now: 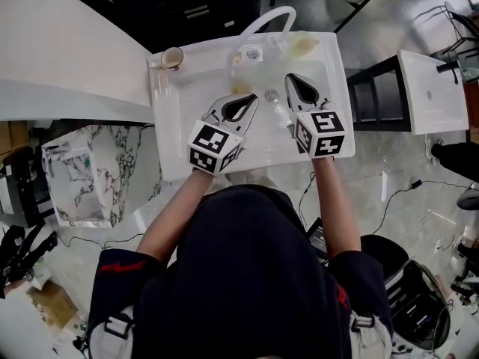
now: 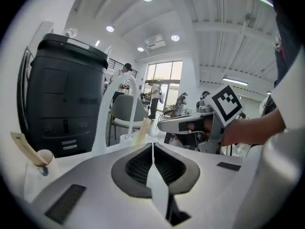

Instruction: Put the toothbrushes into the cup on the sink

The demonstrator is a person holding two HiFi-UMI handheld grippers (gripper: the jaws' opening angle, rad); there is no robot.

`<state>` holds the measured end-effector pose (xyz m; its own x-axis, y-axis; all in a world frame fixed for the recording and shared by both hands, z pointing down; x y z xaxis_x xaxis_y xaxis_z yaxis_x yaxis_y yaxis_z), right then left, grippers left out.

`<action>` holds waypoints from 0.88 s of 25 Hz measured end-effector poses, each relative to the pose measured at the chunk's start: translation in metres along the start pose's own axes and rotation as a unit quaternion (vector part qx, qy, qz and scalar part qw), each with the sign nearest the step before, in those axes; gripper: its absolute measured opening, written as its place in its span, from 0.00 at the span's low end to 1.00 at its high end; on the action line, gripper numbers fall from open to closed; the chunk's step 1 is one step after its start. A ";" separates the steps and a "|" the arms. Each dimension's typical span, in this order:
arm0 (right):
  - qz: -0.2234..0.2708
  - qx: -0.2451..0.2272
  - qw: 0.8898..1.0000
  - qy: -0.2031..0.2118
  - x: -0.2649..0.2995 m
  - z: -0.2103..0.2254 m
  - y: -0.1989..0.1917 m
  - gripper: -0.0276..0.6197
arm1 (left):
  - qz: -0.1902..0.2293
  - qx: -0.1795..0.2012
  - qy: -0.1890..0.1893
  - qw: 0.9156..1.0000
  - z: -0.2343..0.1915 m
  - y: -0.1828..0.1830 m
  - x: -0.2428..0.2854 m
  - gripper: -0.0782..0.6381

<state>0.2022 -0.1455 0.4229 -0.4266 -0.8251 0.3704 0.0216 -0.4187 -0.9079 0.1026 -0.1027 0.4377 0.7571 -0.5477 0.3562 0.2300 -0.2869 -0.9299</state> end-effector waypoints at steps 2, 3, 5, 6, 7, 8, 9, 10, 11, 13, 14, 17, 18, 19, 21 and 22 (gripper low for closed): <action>0.001 -0.002 1.000 0.003 -0.002 -0.016 -0.001 0.10 | 0.006 0.003 0.004 1.000 -0.004 0.001 -0.013 0.14; 0.002 -0.002 1.000 0.005 -0.003 -0.023 -0.002 0.10 | 0.008 0.004 0.005 1.000 -0.005 0.001 -0.019 0.14; 0.003 0.002 1.000 0.007 -0.006 -0.037 -0.004 0.10 | 0.011 0.006 0.007 1.000 -0.007 0.000 -0.030 0.14; 0.004 0.004 1.000 0.007 -0.008 -0.042 -0.004 0.09 | 0.012 0.007 0.007 1.000 -0.007 0.000 -0.034 0.14; 0.004 0.004 1.000 0.007 -0.011 -0.048 -0.005 0.09 | 0.013 0.008 0.007 1.000 -0.006 0.000 -0.039 0.14; 0.004 0.004 1.000 0.006 -0.013 -0.053 -0.006 0.09 | 0.015 0.009 0.006 1.000 -0.006 -0.001 -0.044 0.14; 0.004 0.004 1.000 0.005 -0.014 -0.059 -0.007 0.09 | 0.016 0.011 0.005 1.000 -0.005 -0.001 -0.049 0.14; 0.005 0.005 1.000 0.005 -0.016 -0.064 -0.007 0.09 | 0.017 0.012 0.003 1.000 -0.005 -0.002 -0.053 0.14; 0.007 0.006 1.000 0.004 -0.018 -0.069 -0.008 0.09 | 0.019 0.013 0.002 1.000 -0.005 -0.002 -0.058 0.14; 0.010 0.008 1.000 0.001 -0.022 -0.080 -0.009 0.10 | 0.021 0.015 -0.003 1.000 -0.005 -0.004 -0.067 0.14; 0.012 0.008 1.000 0.000 -0.023 -0.085 -0.010 0.09 | 0.023 0.016 -0.005 1.000 -0.004 -0.005 -0.071 0.14; 0.017 0.010 1.000 -0.005 -0.027 -0.100 -0.013 0.09 | 0.026 0.020 -0.012 0.999 -0.004 -0.009 -0.083 0.14; 0.019 0.011 1.000 -0.008 -0.029 -0.104 -0.014 0.09 | 0.028 0.022 -0.014 0.999 -0.004 -0.010 -0.088 0.14; 0.022 0.012 1.000 -0.010 -0.031 -0.109 -0.015 0.09 | 0.029 0.023 -0.016 0.999 -0.004 -0.011 -0.092 0.14; 0.025 0.013 0.999 -0.014 -0.033 -0.119 -0.017 0.10 | 0.031 0.027 -0.020 0.999 -0.005 -0.013 -0.102 0.14; 0.027 0.014 0.999 -0.016 -0.034 -0.124 -0.018 0.10 | 0.032 0.028 -0.021 0.999 -0.007 -0.014 -0.107 0.14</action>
<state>0.1038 -0.0627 0.4022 -0.3947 -0.8581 0.3284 0.0691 -0.3842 -0.9207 0.0144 -0.0454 0.4128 0.7963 -0.5298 0.2920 0.2130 -0.2062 -0.9550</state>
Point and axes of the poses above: the fingertips, and each gripper's own axes: x forward along the fingers, z to its right, y out of its top, the point moved 2 cm from there along -x, backward along the fingers, and after that the axes turned 5 degrees about x, right-handed, at the moved point
